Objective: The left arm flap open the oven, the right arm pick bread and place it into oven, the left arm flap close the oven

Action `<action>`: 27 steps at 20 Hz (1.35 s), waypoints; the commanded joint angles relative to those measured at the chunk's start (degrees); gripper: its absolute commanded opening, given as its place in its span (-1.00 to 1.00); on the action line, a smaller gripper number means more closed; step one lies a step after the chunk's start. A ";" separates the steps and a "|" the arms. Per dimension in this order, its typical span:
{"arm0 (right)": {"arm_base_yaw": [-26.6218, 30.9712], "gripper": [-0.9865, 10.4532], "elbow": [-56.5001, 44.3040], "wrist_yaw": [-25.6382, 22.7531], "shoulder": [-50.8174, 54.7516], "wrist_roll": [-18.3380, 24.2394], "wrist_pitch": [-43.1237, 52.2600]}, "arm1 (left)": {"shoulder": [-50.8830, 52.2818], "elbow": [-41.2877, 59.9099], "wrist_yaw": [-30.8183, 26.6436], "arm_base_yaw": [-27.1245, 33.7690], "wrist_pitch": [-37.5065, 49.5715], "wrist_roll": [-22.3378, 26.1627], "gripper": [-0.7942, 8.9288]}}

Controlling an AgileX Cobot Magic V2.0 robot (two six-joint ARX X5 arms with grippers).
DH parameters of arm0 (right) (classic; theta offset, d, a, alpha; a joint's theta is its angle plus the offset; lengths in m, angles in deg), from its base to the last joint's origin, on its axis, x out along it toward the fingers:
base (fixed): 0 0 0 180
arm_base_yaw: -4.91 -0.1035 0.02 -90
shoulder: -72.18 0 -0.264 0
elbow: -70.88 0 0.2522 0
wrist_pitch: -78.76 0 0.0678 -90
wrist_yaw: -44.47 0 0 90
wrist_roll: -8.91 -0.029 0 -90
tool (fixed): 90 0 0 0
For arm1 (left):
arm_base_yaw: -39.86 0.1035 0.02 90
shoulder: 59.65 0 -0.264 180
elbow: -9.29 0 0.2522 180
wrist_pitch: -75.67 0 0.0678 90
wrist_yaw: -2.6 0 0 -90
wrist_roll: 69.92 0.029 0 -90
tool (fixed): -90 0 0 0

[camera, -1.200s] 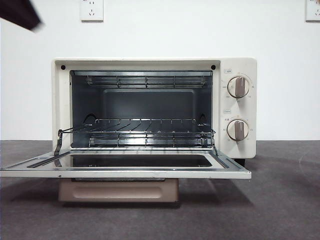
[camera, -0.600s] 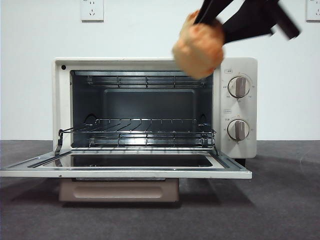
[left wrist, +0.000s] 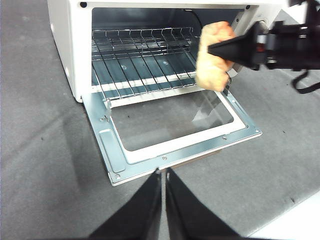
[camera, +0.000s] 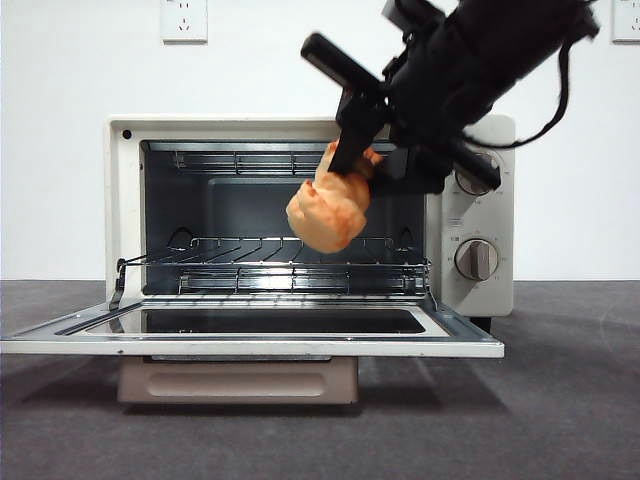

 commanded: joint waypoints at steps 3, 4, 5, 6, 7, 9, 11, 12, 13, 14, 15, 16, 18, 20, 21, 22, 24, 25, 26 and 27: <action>0.55 -0.65 0.35 -2.16 -4.42 -5.51 6.78 | -0.09 -1.09 -0.11 -0.52 0.31 -0.50 -0.80; 0.70 -0.65 0.42 -3.26 -5.11 -6.56 6.82 | -0.09 -1.07 -0.11 -0.52 0.33 -0.50 -0.80; 0.98 -0.65 0.55 -3.63 -5.79 -7.21 6.80 | -0.09 -1.07 -0.13 -0.52 0.33 -0.31 -0.80; 1.25 -0.65 0.61 -3.61 -6.38 -7.67 6.99 | -0.09 -1.09 -0.13 -0.52 0.33 -0.26 -0.80; 1.31 -0.64 0.63 -3.63 -6.71 -7.96 7.02 | -0.09 -1.09 -0.13 -0.52 0.31 -0.28 -0.80; 1.29 -0.63 0.63 -3.91 -6.78 -7.93 7.26 | -0.09 -1.07 -0.13 -0.52 0.31 -0.28 -0.80; 1.29 -0.43 0.63 -4.63 -6.78 -8.07 7.48 | -0.09 -1.07 -0.13 -0.52 0.28 -0.22 -0.80; 1.29 -0.28 0.63 -4.68 -6.78 -8.55 7.48 | -0.09 -1.07 -0.13 -0.52 0.26 0.11 -0.80; 1.29 -0.13 0.63 -4.87 -6.78 -8.98 7.48 | -0.09 -1.07 -0.13 -0.52 0.26 0.13 -0.80; 1.29 -0.04 0.66 -5.03 -6.78 -9.07 7.52 | -0.09 -1.07 -0.13 -0.52 0.26 0.13 -0.80; 1.29 -0.01 0.66 -5.03 -6.75 -9.05 7.69 | -0.09 -1.07 -0.15 -0.52 0.28 0.13 -0.80; 1.29 -0.01 0.66 -4.72 -6.73 -9.05 7.93 | -0.09 -1.07 -0.13 -0.52 0.26 0.13 -0.80; 1.29 -0.01 0.68 -3.04 -6.25 -9.03 7.85 | -0.09 -1.07 -0.42 -0.52 0.24 0.17 -0.80; 1.27 -0.01 0.68 -1.46 -4.83 -8.94 7.69 | -0.11 -1.07 -2.21 -0.52 0.04 0.35 -0.80; 1.16 -0.01 0.68 -0.74 -3.80 -8.94 7.32 | -0.11 -1.07 -3.23 -0.52 -0.17 0.33 -0.80; 0.96 -0.01 0.68 -0.11 -2.43 -8.90 6.58 | -0.31 -1.07 -3.52 -0.52 -0.59 0.26 -0.80; 0.22 -0.01 0.68 -0.07 1.81 -7.78 2.47 | -1.31 -1.05 -3.74 -0.52 -2.12 -0.11 -0.80; -0.13 -0.01 0.68 -0.07 3.80 -6.88 0.17 | -2.05 -1.05 -3.72 -0.52 -2.86 -0.81 -0.80; -0.59 -0.01 0.68 -0.07 6.25 -5.70 -2.80 | -3.17 -1.05 -3.61 -0.52 -3.50 -1.64 -0.80; -1.05 -0.01 0.68 -0.04 9.11 -4.31 -6.25 | -4.35 -1.05 -3.41 -0.52 -3.58 -2.34 -0.80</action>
